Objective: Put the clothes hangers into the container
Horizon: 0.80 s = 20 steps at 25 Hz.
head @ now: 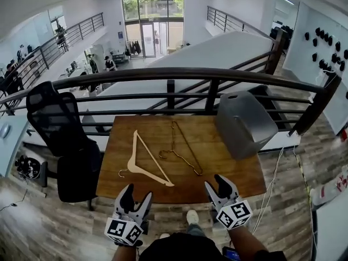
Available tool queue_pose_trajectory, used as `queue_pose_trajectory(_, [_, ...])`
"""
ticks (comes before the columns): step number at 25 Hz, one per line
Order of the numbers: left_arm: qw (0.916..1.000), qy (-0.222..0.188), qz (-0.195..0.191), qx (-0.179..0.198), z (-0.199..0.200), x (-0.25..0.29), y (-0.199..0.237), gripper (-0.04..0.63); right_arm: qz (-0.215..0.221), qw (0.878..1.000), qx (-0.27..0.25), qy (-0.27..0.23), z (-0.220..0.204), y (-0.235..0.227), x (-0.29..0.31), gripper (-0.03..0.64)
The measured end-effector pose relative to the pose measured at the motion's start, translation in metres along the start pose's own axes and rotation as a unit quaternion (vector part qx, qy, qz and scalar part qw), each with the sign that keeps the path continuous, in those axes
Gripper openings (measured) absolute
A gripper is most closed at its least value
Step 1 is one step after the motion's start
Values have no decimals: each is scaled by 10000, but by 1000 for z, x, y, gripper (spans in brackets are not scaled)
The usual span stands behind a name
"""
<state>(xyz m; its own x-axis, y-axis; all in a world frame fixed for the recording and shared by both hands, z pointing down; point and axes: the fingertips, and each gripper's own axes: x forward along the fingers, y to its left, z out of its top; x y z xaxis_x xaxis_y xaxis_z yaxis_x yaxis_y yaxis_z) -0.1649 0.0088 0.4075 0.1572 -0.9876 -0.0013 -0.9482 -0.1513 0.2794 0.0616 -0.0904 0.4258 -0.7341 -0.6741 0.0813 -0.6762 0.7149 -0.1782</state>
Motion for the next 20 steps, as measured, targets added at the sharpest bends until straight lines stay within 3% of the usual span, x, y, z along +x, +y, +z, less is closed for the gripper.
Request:
queue_pose_trajectory(9, [9990, -79, 436, 89, -4, 76, -7, 304, 389, 9982, -237, 393, -4, -85, 69, 186])
queue_pose_trajectory(14, [9971, 40, 743, 167, -13, 97, -16, 304, 746, 9894, -389, 1187, -44, -110, 107, 181])
queue_pose_trajectory(20, [9933, 303, 1111, 134, -36, 111, 2, 304, 1259, 9711, -448, 1980, -102, -107, 152, 178])
